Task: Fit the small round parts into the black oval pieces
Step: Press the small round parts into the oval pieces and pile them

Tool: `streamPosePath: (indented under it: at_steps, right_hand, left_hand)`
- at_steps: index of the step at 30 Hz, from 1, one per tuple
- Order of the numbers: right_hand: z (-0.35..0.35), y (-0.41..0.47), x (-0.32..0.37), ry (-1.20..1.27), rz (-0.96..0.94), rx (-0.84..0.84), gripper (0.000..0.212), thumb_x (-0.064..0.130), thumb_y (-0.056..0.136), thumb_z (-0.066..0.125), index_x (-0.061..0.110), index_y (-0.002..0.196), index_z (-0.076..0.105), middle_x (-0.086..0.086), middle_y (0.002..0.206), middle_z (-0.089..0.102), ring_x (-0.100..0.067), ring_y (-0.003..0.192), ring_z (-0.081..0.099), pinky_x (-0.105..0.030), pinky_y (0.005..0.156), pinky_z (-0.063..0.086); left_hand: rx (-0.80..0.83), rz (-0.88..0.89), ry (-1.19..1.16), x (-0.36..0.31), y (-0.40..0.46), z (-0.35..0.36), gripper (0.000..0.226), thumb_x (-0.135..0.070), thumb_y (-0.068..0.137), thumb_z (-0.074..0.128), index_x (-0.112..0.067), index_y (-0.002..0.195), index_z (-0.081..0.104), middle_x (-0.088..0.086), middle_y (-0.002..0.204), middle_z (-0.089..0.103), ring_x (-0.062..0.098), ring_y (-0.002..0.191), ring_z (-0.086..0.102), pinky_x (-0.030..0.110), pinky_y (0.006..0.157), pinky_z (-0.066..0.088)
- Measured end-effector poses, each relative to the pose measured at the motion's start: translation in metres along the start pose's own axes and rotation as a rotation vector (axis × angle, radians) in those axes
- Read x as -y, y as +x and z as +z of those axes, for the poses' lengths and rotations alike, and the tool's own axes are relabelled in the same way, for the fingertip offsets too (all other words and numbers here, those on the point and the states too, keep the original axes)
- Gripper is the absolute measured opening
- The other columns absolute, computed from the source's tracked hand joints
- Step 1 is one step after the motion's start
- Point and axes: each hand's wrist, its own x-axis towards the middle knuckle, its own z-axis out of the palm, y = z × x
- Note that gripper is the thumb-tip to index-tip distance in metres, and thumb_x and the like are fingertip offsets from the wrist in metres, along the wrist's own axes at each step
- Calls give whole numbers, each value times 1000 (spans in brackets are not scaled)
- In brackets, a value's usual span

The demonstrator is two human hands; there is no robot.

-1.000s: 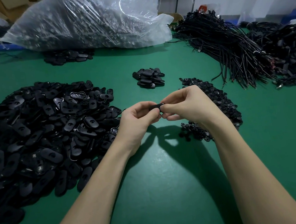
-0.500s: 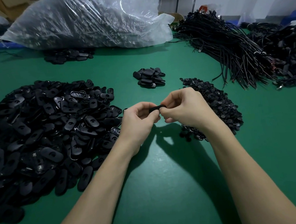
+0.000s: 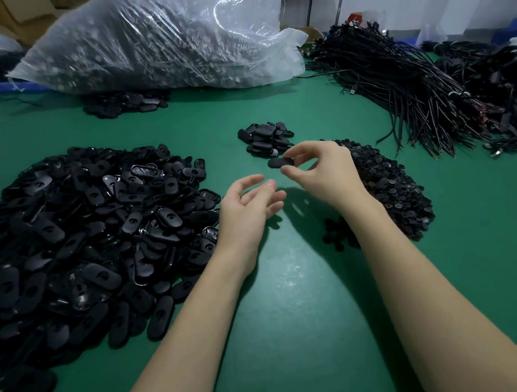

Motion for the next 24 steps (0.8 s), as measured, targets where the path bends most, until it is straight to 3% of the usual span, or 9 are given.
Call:
streamPosePath:
  at_steps: [7,10,15,18,21,24]
  right_hand:
    - [30,73,6,-76,104,-58,22,42,88,76,35,109,77,10,97,71,-18,99,69,-30,77,53]
    - [37,87,3,-117,127,-45,22,44,88,76,35,108,78,7,105,76,-21,103,70,-33,83,57]
    - [39,86,-5,-142,103,-57,30,50,86,76,36,112,76,6,107,75,-20,102,69,-30,78,54]
    - [37,80,-1,-120,36,-48,22,43,90,72,33,110,75,9,95,71,-19,97,69,-32,79,55]
    - [36,74,14,-131,-111,146,14,31,92,68,29,100,79,10,88,71,-10,86,66,-27,79,56]
    - [35,69,39,-181,-181,474,9,34,91,72,33,96,80,20,77,68,6,64,60,-13,60,45]
  left_hand:
    - [24,-19,15,0,2,1,4,-8,98,62,-10,102,62,11,101,71,12,81,74,20,72,57]
    - [30,-26,18,0,2,1,3,-8,98,62,-9,101,62,12,100,71,12,79,73,20,72,57]
    - [40,-30,32,0,2,1,2,-10,99,61,-9,101,62,12,99,72,13,80,73,20,72,57]
    - [42,-27,46,0,0,1,3,-11,99,61,-10,101,63,11,98,72,12,80,74,20,73,57]
    - [49,-19,65,-1,-1,1,4,-10,99,60,-10,99,64,10,95,73,13,80,74,20,72,56]
    - [81,4,123,0,-2,3,8,-6,100,57,-8,96,64,9,91,74,15,78,73,22,73,57]
